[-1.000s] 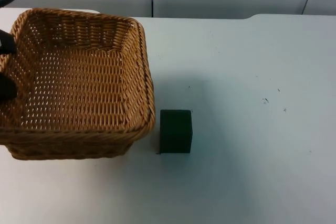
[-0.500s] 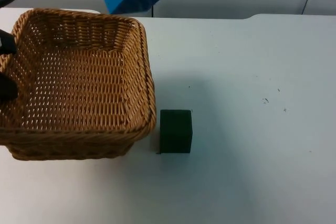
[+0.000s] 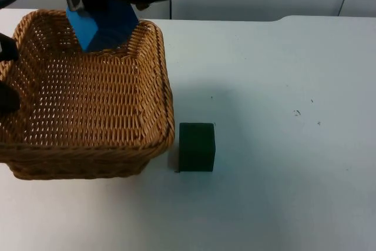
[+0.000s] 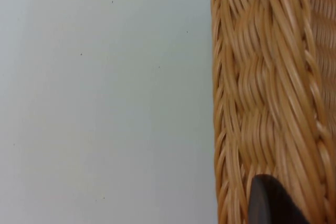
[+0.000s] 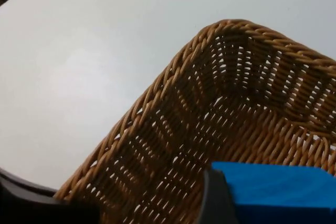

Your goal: Pick up the basket with the left hand and place the blue cube into the basket with the right hand.

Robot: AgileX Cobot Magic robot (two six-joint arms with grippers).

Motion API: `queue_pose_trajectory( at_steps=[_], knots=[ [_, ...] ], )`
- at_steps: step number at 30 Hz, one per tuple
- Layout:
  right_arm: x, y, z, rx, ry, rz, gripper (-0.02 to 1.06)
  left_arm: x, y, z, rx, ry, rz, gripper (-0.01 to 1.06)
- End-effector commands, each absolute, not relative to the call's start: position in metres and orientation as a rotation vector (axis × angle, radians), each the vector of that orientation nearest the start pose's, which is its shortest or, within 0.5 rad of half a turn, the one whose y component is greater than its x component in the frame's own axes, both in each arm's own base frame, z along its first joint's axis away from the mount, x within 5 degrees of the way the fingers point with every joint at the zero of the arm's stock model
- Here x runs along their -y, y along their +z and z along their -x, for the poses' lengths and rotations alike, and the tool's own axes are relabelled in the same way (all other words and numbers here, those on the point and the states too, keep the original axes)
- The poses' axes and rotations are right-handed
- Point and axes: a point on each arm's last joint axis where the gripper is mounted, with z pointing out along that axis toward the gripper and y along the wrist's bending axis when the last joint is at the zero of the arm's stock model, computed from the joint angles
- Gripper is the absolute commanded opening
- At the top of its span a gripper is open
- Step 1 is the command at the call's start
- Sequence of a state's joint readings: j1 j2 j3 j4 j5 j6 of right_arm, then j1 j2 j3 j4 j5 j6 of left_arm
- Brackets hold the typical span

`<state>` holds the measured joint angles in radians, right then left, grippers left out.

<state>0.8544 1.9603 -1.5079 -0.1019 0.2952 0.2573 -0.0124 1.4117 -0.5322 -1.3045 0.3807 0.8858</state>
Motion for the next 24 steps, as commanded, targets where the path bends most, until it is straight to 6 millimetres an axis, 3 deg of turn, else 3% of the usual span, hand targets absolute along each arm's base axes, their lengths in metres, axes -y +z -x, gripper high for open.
queue_pose_trajectory(
  at_steps=[1, 11, 24],
  knots=[
    [-0.351, 0.237, -0.306, -2.147, 0.511, 0.777, 0.0, 0.037, 0.183, -0.237, -2.448, -0.665, 0.338, 0.0],
    [-0.361, 0.208, -0.314, -2.206, 0.443, 0.866, 0.0, 0.037, 0.183, -0.237, -2.447, -0.666, 0.34, 0.0],
    [-0.364, 0.189, -0.316, -2.244, 0.434, 0.873, 0.0, 0.038, 0.183, -0.237, -2.449, -0.677, 0.337, 0.0]
  ],
)
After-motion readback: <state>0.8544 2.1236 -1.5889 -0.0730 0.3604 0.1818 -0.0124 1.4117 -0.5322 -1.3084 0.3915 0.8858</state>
